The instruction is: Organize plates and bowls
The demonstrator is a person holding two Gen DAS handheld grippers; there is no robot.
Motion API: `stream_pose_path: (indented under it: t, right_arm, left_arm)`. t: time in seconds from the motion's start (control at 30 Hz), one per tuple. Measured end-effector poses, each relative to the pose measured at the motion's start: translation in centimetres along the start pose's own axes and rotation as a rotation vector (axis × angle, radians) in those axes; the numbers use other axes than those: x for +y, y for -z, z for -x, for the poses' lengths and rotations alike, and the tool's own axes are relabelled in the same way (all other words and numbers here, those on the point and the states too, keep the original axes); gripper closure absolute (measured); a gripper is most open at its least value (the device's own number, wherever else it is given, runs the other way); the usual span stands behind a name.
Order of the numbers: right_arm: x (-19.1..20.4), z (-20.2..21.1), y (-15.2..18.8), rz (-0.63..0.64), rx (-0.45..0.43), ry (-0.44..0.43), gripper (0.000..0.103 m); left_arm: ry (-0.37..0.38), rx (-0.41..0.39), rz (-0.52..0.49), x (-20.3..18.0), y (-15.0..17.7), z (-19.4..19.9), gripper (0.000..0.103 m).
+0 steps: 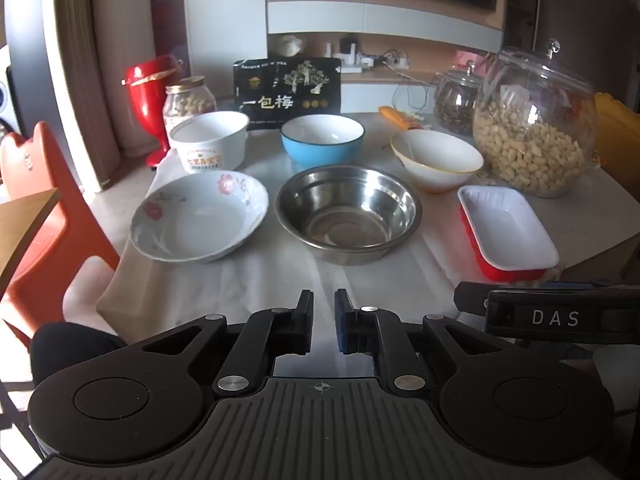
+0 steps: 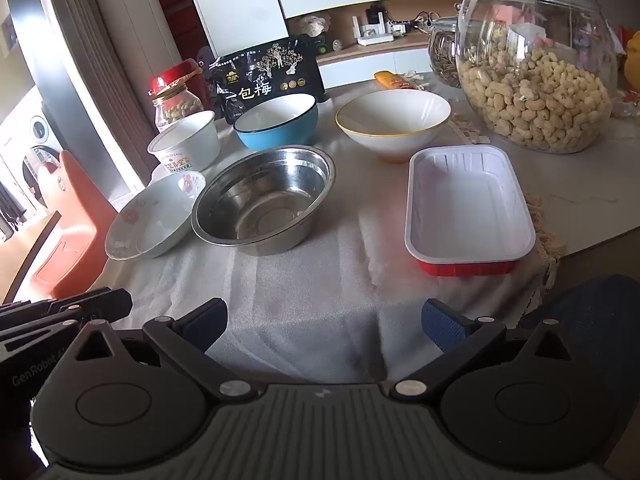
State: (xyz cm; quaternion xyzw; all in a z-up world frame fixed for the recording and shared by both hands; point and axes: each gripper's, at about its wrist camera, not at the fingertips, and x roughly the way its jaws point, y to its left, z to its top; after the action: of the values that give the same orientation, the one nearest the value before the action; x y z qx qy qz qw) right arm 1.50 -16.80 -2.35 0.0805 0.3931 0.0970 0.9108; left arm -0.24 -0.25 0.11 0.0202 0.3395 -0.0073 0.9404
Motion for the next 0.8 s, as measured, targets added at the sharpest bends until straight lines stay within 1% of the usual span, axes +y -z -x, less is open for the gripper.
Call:
stream_pose_path:
  t: [0.03, 0.1, 0.13, 0.17, 0.23, 0.27, 0.33, 0.4, 0.43, 0.5, 0.57, 0.63, 0.67, 0.73, 0.8]
  right_arm:
    - [-0.1, 0.0, -0.1, -0.011, -0.005, -0.002, 0.0]
    - [-0.3, 0.3, -0.6, -0.053, -0.041, -0.014, 0.0]
    - [-0.4, 0.8, -1.0, -0.084, -0.08, -0.041, 0.0]
    - [-1.7, 1.3, -1.6, -0.17, -0.133, -0.1, 0.0]
    - [-2.8, 2.8, -2.6, -0.245, -0.21, -0.149, 0.0]
    - [-2.8, 3.3, -3.1, -0.262, -0.235, -0.154, 0.0]
    - [-3.0, 3.7, -4.0, -0.267, -0.248, -0.138, 0.0]
    - [-3.2, 3.7, -4.4, -0.249, -0.234, -0.106, 0.0]
    - [-3.1, 3.2, -4.3, -0.234, -0.21, -0.09, 0.0]
    - [-2.8, 2.2, -3.6, -0.193, -0.139, -0.061, 0.0]
    - [-2.2, 0.8, -2.5, -0.135, -0.05, -0.036, 0.0]
    - [-1.7, -0.3, -1.0, -0.095, 0.016, -0.019, 0.0]
    - [-1.4, -0.6, -0.4, -0.083, 0.038, -0.02, 0.0]
    - [-0.9, -0.7, 0.3, -0.067, 0.057, -0.036, 0.0]
    - [-0.2, -0.4, 0.5, -0.045, 0.046, -0.035, 0.0]
  left_arm:
    - [0.0, -0.005, -0.01, -0.3, 0.1, 0.3, 0.089]
    - [-0.011, 0.031, -0.028, -0.7, -0.2, -0.4, 0.088]
    - [-0.003, 0.009, -0.037, -0.9, 0.1, 0.0, 0.088]
    - [-0.009, 0.006, -0.059, -1.4, 0.2, 0.1, 0.088]
    - [-0.016, 0.035, -0.076, -1.7, -0.2, -0.5, 0.088]
    - [-0.017, 0.034, -0.077, -1.7, -0.2, -0.6, 0.088]
    - [-0.013, 0.031, -0.061, -1.2, 0.1, -0.4, 0.088]
    - [-0.017, 0.031, -0.053, -1.0, 0.1, -0.3, 0.088]
    - [-0.018, 0.032, -0.05, -0.9, 0.1, -0.4, 0.088]
    - [-0.011, 0.038, -0.039, -0.6, 0.1, -0.4, 0.088]
    - [0.016, 0.04, -0.019, -0.2, 0.2, -0.4, 0.088]
    - [0.037, 0.023, -0.017, 0.2, 0.4, -0.5, 0.088]
    - [0.033, 0.011, -0.021, 0.1, 0.5, -0.5, 0.088]
    - [0.038, -0.002, -0.017, 0.2, 0.6, -0.3, 0.088]
    - [0.065, -0.016, -0.009, 0.4, 0.6, 0.1, 0.088]
